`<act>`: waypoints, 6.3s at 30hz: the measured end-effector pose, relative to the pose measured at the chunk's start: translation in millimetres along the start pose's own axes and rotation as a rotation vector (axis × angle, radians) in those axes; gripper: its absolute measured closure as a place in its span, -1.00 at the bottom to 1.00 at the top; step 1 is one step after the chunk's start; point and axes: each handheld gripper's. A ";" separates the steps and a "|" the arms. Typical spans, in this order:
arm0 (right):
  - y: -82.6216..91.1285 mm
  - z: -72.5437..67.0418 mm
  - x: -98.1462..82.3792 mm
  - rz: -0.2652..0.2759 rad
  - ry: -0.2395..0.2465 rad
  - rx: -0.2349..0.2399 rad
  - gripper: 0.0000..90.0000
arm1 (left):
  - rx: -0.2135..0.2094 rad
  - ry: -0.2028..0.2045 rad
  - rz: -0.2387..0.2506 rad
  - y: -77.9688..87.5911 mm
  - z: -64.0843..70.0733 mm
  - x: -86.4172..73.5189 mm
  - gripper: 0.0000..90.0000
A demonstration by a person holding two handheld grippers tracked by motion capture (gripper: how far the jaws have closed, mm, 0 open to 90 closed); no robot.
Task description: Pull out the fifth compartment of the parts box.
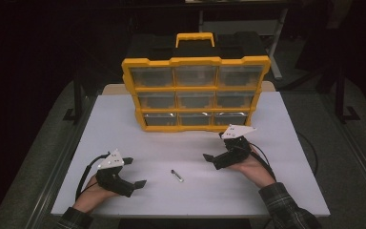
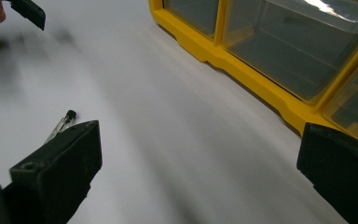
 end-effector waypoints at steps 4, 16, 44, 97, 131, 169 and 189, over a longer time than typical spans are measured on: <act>-1.8 1.3 2.7 0.005 0.007 0.003 -1.00 | -0.002 0.001 -0.007 0.1 -0.5 0.0 -1.00; -7.9 2.7 11.2 0.017 0.019 0.006 -1.00 | -0.004 0.004 -0.014 0.6 -0.3 0.3 -1.00; -24.1 5.5 23.5 0.017 0.025 0.023 -1.00 | 0.001 -0.004 -0.009 1.2 -0.8 0.0 -1.00; -46.2 11.5 38.8 0.026 0.056 0.041 -1.00 | -0.007 -0.001 -0.011 0.8 -1.3 -0.2 -1.00; -49.3 4.8 39.2 -0.001 0.203 -0.022 -1.00 | -0.003 -0.001 0.008 3.1 -2.0 -0.7 -1.00; -57.0 0.3 39.4 -0.042 0.352 -0.078 -1.00 | 0.002 0.000 0.008 3.6 -5.0 -1.8 -1.00; -58.5 -4.0 38.9 -0.071 0.423 -0.135 -1.00 | 0.011 -0.004 0.011 3.9 -4.1 -2.4 -1.00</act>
Point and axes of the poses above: each handheld gripper's, and its own axes: y roughly backward along the jaws, x roughly out of its top, z roughly to its right, and after that the axes turned 13 degrees about x, right-handed
